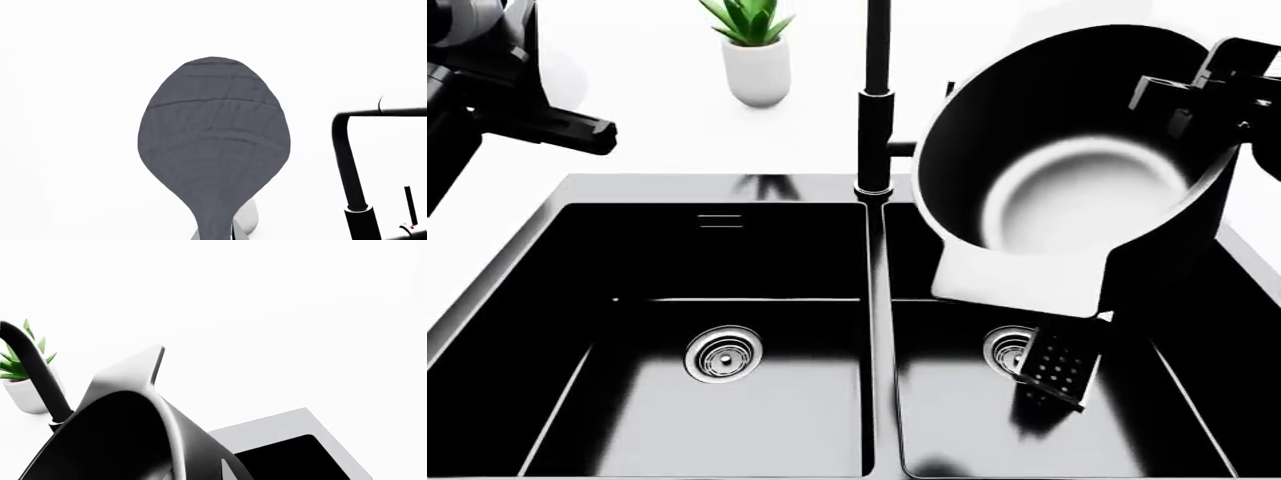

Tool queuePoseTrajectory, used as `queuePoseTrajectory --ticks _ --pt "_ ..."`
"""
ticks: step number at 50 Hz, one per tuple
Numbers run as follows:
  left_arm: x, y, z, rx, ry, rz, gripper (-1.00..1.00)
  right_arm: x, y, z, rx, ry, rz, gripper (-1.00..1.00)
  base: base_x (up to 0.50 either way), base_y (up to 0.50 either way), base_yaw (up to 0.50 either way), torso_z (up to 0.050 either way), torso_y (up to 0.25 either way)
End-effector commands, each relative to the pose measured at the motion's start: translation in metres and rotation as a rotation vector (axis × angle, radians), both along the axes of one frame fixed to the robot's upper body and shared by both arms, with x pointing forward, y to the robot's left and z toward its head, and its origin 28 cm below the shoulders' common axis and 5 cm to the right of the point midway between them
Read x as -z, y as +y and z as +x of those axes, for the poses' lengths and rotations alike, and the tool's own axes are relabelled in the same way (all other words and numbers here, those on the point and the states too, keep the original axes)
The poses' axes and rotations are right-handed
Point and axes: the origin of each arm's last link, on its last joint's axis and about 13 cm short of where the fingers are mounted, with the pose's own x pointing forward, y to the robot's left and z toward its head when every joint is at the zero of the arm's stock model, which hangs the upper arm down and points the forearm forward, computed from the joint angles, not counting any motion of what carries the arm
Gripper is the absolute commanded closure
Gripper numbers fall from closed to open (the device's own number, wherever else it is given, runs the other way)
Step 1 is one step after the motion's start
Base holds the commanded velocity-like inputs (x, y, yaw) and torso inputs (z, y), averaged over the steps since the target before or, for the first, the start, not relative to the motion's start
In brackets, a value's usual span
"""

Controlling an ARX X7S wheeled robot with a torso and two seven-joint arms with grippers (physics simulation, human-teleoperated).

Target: Pick the wine glass and pot and place them in the sink. Then turn on the water.

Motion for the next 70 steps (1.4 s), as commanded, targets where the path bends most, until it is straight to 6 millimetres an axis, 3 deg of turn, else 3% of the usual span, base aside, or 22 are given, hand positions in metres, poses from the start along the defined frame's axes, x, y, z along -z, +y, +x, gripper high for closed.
queuePoseTrajectory --ticks 1,42,70 --pt "-0.002 0.003 0.000 -0.038 -0.032 -0.013 1.00 -0.016 -0.012 0.000 0.071 -0.151 0.053 1.00 0.00 0.00 0.00 0.000 0.000" --pt "0.000 0.001 0.001 -0.034 -0.023 -0.017 1.00 0.027 -0.019 -0.005 0.082 -0.069 0.040 1.00 0.00 0.00 0.00 0.002 0.006" --pt "0.001 0.001 0.002 -0.033 -0.019 -0.018 1.00 0.058 -0.016 0.012 0.070 0.029 0.029 1.00 0.00 0.00 0.00 0.001 0.006"
